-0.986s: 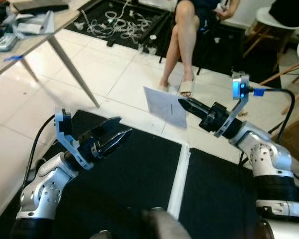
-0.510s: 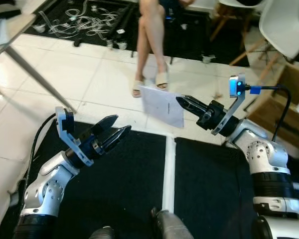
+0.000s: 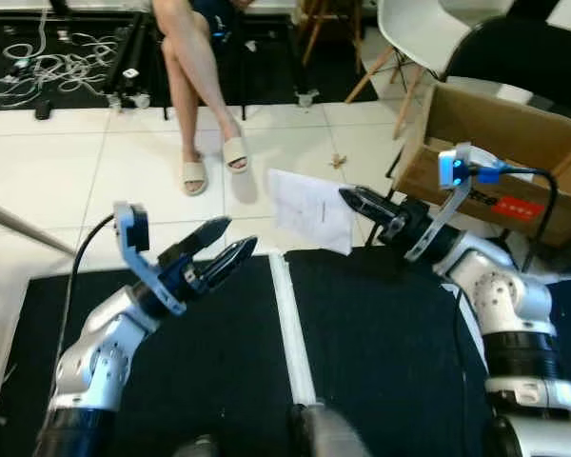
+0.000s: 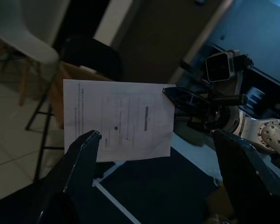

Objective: Picking trash to rubbish bin

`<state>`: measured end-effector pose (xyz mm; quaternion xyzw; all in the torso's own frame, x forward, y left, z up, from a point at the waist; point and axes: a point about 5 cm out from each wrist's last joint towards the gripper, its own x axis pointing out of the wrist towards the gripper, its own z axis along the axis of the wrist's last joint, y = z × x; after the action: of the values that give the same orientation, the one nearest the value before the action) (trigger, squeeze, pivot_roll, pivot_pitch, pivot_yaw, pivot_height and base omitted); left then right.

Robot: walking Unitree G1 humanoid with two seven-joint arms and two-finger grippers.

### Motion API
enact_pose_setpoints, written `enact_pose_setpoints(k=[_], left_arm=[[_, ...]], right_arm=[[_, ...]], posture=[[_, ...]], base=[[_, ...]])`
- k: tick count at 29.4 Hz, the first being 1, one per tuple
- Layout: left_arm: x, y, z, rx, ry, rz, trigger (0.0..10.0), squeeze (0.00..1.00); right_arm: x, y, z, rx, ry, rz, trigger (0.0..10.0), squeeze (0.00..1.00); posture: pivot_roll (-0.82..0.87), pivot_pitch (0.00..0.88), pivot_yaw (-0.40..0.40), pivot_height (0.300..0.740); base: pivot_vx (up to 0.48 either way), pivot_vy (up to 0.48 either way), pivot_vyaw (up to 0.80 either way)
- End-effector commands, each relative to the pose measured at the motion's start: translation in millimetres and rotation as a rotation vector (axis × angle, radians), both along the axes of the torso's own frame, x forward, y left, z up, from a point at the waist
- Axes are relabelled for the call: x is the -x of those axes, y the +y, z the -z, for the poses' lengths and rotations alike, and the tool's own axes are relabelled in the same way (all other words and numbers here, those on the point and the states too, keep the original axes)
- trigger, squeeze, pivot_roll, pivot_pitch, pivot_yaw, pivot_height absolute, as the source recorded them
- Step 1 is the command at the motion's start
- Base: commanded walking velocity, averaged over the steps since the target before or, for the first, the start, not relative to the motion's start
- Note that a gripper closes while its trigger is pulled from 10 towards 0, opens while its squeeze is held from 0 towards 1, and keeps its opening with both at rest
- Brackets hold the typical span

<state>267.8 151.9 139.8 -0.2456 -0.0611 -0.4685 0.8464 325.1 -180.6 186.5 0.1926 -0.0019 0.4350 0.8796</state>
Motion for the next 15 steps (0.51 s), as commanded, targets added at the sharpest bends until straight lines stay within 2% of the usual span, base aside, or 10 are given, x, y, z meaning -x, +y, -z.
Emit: enact_pose_setpoints(k=[1,10,15], left_arm=[[1.9,-1.8,2.6,-0.005,0.004,0.002,10.0,0.00],[-1.8,-4.0,4.8,-0.016,0.003,-0.047,10.0,0.00],[-7.1,-2.5,8.1,-0.019,0.016,-0.114,10.0,0.00]], right_arm=[[1.6,-1.1,1.9,0.011,-0.001,-0.006,10.0,0.00],[3.6,1.4,4.5,0.030,-0.003,-0.025,10.0,0.00],[4.3,3.1,4.8,0.034,-0.006,-0.035,10.0,0.00]], posture=[[-0.02,0.122,0.005,0.740],[-0.02,0.122,0.005,0.740],[-0.01,0.123,0.006,0.740]], base=[[0.000,0.000,-0.70],[0.000,0.000,-0.70],[0.000,0.000,-0.70]])
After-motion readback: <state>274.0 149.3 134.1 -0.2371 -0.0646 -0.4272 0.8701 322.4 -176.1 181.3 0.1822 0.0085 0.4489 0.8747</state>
